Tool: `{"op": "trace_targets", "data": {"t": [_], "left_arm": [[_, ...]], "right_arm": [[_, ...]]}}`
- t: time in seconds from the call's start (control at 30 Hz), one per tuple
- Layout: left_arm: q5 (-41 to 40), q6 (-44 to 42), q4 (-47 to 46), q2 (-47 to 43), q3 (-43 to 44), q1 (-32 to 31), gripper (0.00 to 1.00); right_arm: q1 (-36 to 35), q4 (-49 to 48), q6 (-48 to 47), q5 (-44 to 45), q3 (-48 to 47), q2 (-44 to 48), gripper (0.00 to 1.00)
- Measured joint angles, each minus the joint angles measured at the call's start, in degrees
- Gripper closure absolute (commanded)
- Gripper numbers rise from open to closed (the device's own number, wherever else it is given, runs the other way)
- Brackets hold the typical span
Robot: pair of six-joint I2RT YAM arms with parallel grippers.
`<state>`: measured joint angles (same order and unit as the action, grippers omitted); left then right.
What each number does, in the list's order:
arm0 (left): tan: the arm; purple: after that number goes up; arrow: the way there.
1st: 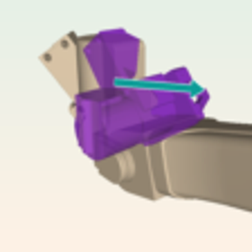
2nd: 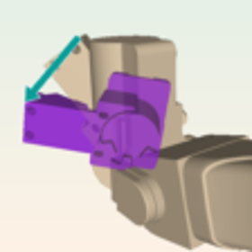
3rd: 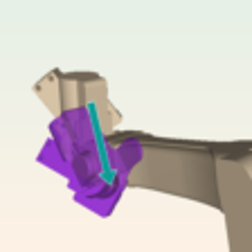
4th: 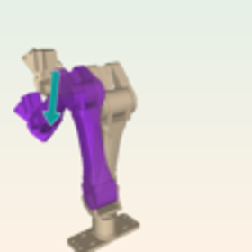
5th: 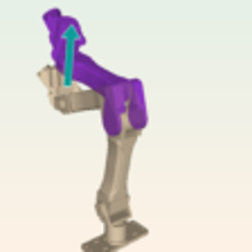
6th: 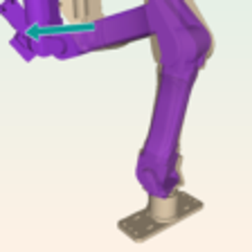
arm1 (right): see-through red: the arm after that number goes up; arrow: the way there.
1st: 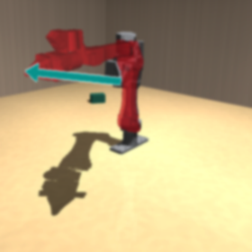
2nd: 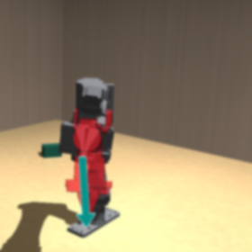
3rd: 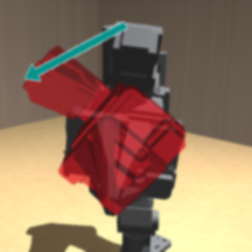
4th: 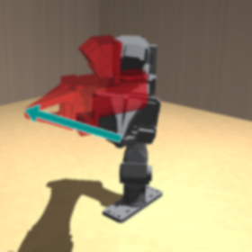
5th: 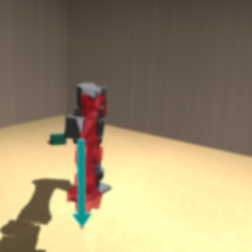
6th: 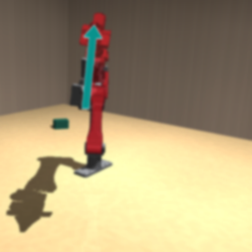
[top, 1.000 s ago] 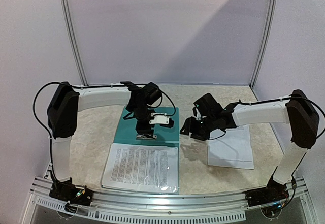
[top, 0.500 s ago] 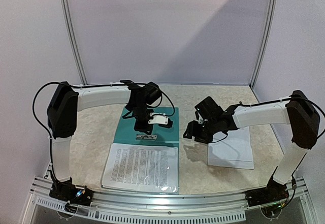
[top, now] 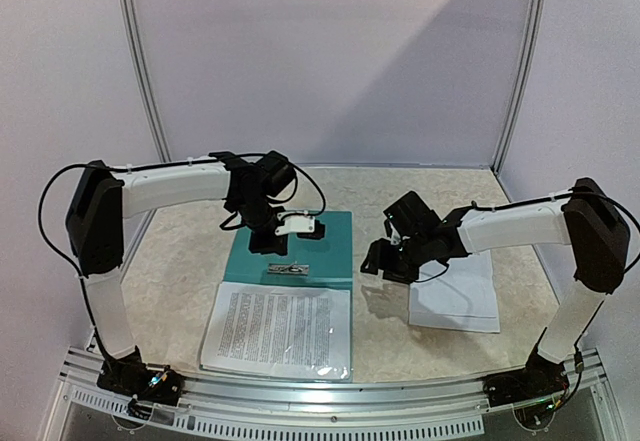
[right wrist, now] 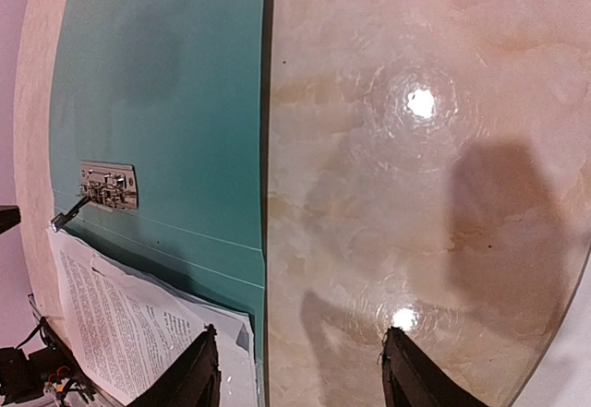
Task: Put the files into the folder
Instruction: Open the spring clip on the folder with some files.
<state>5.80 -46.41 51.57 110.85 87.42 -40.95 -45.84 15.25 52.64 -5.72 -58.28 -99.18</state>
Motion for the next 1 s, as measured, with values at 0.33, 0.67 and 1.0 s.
{"op": "trace_targets", "data": {"t": [0.33, 0.67, 1.0], "left_arm": [[0.6, 2.1, -1.8, -4.1, -5.7, 6.2, 0.98], [-12.7, 3.6, -8.2, -18.3, -27.0, 22.9, 0.95], [-17.6, 3.4, -14.4, -17.8, -39.1, 19.5, 0.93]], "right_arm": [[-0.5, 1.8, -1.6, -3.0, -7.7, -6.1, 0.77], [-5.1, 5.5, -3.3, -7.3, -27.6, -21.1, 0.99], [-7.6, 11.8, -2.6, -8.3, -39.7, -30.1, 1.00]]}}
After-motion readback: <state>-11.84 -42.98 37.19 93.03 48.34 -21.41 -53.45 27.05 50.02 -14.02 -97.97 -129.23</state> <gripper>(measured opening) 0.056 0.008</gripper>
